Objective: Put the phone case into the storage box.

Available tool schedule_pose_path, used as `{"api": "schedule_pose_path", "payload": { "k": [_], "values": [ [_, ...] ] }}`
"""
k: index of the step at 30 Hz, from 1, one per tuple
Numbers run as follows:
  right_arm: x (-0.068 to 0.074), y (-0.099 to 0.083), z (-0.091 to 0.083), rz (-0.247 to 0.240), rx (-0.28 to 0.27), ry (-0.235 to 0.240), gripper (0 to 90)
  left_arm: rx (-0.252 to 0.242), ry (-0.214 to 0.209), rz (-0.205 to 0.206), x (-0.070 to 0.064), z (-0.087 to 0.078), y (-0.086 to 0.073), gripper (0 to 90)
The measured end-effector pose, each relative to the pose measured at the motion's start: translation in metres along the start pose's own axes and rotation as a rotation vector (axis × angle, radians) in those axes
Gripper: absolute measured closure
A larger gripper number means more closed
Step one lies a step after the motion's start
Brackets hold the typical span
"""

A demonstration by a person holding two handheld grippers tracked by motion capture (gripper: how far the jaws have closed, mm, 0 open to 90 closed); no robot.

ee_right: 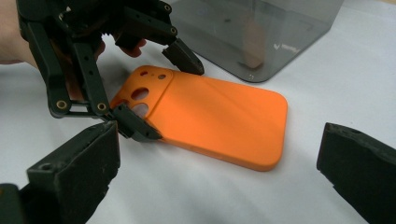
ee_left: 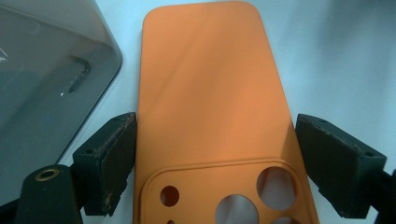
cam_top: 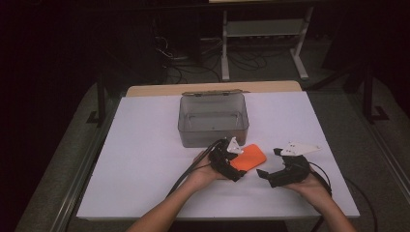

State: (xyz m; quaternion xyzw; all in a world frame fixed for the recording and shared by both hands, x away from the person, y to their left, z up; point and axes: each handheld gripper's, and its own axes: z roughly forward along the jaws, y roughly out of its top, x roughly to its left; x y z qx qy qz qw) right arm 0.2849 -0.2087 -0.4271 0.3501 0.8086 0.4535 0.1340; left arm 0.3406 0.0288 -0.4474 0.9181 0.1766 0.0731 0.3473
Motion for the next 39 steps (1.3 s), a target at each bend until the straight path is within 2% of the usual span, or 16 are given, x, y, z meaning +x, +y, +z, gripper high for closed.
{"api": "schedule_pose_path", "payload": {
  "k": [6, 13, 30, 39],
  "values": [
    [0.000, 0.000, 0.000, 0.002, -0.002, 0.000, 0.0, 0.001, -0.007, 0.021, 0.000, -0.010, 0.000, 15.5],
    [0.000, 0.000, 0.000, 0.003, -0.003, 0.000, 0.0, -0.009, -0.013, 0.026, 0.000, -0.024, -0.005, 15.5],
    [0.000, 0.000, 0.001, 0.001, 0.004, -0.003, 0.0, -0.054, -0.026, -0.002, 0.008, -0.058, -0.026, 15.5],
    [0.000, 0.000, 0.001, 0.001, 0.004, -0.003, 0.0, -0.068, -0.017, -0.006, 0.011, -0.071, -0.036, 15.5]
  ]
}}
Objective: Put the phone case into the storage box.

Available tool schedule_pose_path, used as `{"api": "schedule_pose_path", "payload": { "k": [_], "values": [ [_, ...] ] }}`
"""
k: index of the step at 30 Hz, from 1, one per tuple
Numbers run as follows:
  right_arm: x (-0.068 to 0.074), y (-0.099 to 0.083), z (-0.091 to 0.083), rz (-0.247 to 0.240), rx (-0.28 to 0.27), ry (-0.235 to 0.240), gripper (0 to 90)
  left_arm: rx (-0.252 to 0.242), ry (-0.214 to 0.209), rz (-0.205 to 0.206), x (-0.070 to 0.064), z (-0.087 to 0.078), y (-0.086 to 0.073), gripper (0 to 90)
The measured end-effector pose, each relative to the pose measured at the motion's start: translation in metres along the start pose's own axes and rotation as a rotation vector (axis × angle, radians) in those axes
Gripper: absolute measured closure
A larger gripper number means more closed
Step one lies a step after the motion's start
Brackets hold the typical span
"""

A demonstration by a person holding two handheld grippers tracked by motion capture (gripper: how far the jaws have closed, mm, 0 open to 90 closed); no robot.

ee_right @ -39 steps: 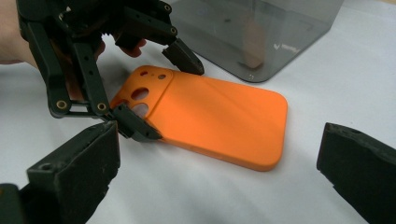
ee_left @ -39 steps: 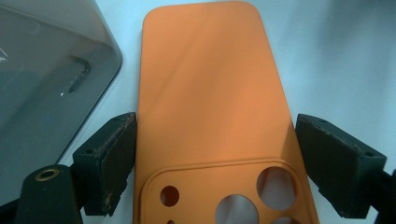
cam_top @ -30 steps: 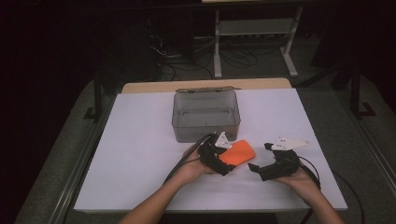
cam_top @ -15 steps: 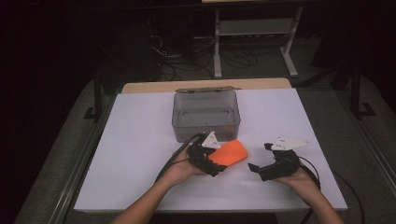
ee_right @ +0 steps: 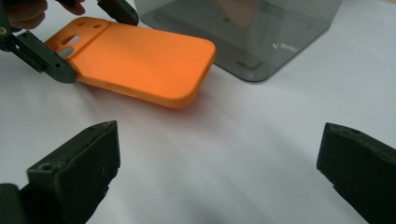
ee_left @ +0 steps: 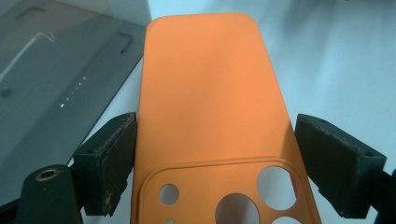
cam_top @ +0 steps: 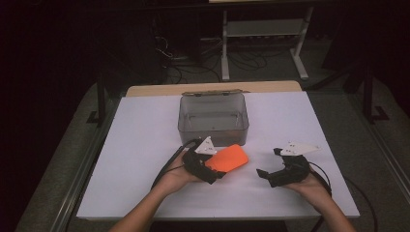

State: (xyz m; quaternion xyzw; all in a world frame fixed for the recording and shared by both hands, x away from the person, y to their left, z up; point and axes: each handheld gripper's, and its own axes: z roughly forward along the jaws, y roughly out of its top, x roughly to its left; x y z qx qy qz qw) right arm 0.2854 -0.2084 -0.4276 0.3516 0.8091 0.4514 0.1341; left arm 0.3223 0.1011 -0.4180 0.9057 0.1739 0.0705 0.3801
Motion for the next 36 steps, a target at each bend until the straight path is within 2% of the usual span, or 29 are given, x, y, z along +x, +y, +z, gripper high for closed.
{"api": "schedule_pose_path", "payload": {
  "k": [19, 29, 33, 36],
  "values": [
    [-0.001, 0.001, 0.000, -0.011, -0.006, -0.005, 0.0, -0.018, 0.014, -0.023, 0.004, -0.022, -0.020, 15.5],
    [-0.007, 0.017, 0.003, -0.013, -0.021, -0.011, 0.0, -0.026, 0.001, -0.024, 0.004, -0.024, -0.021, 15.4],
    [-0.007, 0.017, 0.006, -0.010, -0.049, -0.025, 0.0, -0.032, -0.001, -0.030, 0.006, -0.025, -0.021, 15.4],
    [-0.007, 0.017, 0.006, -0.023, -0.045, -0.033, 0.0, -0.032, -0.004, -0.033, 0.008, -0.025, -0.021, 15.4]
  ]
}}
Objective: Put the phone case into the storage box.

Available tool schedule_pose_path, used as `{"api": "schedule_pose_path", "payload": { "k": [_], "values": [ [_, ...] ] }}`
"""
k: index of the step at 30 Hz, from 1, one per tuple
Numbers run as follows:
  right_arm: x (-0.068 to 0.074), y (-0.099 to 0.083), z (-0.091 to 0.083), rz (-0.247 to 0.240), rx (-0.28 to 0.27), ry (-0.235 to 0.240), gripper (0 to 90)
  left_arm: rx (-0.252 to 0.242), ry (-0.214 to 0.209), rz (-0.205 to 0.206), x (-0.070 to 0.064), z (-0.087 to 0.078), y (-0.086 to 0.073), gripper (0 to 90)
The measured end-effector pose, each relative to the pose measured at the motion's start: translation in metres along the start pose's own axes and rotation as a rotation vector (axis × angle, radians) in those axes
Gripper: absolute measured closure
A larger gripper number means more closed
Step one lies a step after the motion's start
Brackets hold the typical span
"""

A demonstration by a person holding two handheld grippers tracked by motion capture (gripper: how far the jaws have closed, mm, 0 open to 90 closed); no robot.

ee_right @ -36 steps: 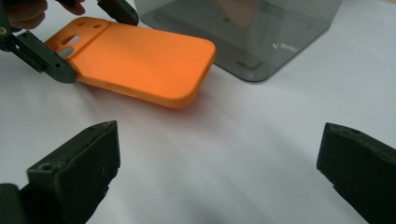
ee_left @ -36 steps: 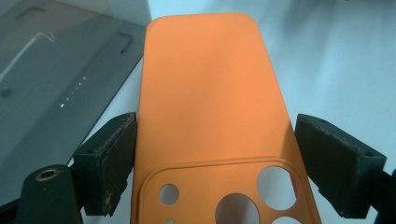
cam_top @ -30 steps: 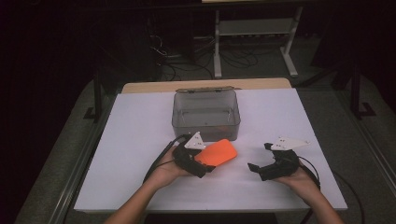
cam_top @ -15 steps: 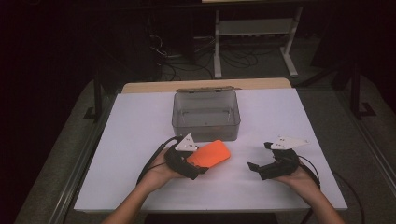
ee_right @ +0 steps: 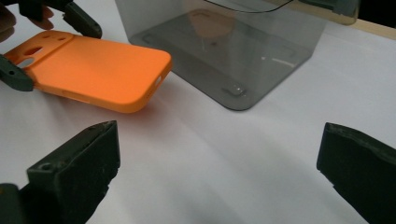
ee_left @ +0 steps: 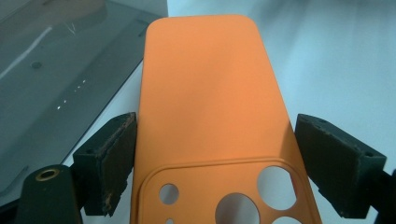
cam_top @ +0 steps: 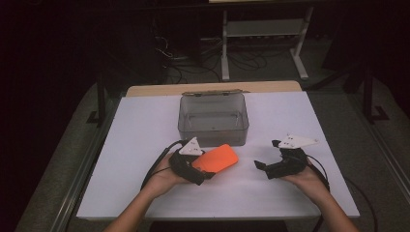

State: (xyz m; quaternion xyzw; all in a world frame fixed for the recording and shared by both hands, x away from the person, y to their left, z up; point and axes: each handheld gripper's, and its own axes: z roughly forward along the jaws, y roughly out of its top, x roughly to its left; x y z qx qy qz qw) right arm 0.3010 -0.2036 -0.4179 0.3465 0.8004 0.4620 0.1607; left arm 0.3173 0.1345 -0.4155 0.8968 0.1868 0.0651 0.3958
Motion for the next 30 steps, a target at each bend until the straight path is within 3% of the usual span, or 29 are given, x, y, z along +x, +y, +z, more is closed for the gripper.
{"api": "schedule_pose_path", "payload": {
  "k": [8, 30],
  "values": [
    [-0.0007, -0.0029, 0.0039, -0.011, 0.012, -0.011, 0.0, 0.006, -0.007, 0.004, 0.0001, 0.0018, -0.0007, 15.4],
    [0.0039, -0.0047, 0.0060, -0.143, 0.039, -0.073, 0.0, 0.005, -0.014, -0.003, 0.0030, 0.0015, -0.0011, 15.4]
  ]
}}
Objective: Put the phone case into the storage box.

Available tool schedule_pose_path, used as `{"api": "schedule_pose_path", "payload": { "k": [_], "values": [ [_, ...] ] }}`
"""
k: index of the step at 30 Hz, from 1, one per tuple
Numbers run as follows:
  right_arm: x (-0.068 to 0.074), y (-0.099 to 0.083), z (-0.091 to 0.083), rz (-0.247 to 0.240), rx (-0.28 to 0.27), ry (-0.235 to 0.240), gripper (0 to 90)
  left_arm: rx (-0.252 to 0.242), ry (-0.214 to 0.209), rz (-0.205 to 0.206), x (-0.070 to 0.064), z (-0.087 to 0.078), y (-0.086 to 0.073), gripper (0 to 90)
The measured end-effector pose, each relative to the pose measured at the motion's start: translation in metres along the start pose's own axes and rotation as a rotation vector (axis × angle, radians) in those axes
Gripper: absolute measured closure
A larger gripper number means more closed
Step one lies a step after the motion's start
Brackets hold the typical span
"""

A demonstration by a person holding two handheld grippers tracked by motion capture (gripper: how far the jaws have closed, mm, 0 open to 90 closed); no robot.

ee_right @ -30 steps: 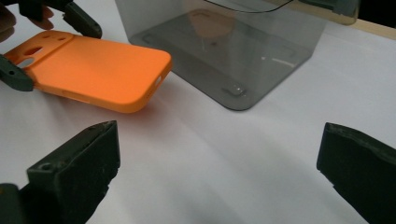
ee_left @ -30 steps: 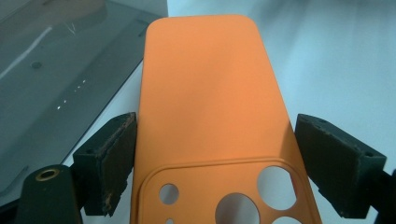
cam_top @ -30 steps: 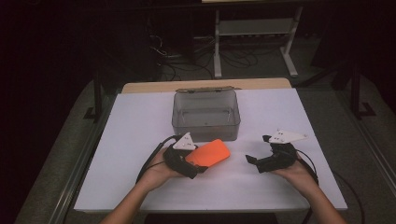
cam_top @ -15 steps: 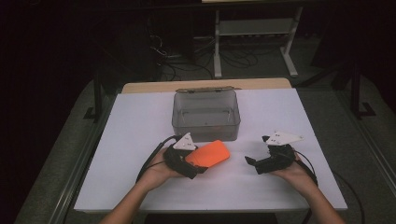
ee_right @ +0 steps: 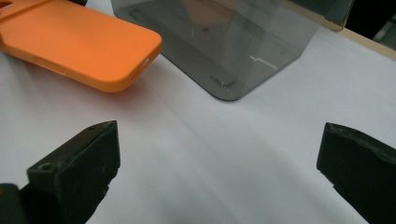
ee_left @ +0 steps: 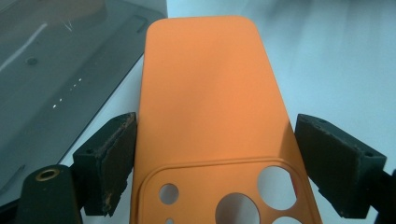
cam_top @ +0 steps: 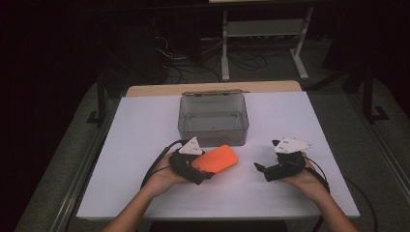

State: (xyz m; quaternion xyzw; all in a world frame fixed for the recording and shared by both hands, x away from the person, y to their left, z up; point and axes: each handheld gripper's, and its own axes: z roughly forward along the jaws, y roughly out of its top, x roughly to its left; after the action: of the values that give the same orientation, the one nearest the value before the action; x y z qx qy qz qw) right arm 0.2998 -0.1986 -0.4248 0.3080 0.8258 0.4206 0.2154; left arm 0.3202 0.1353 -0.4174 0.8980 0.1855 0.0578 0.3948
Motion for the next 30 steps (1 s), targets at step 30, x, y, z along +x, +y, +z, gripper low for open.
{"api": "schedule_pose_path", "payload": {
  "k": [30],
  "values": [
    [0.015, 0.003, 0.003, -0.210, 0.048, -0.085, 0.0, -0.008, 0.003, -0.001, 0.002, -0.002, 0.001, 15.5]
  ]
}}
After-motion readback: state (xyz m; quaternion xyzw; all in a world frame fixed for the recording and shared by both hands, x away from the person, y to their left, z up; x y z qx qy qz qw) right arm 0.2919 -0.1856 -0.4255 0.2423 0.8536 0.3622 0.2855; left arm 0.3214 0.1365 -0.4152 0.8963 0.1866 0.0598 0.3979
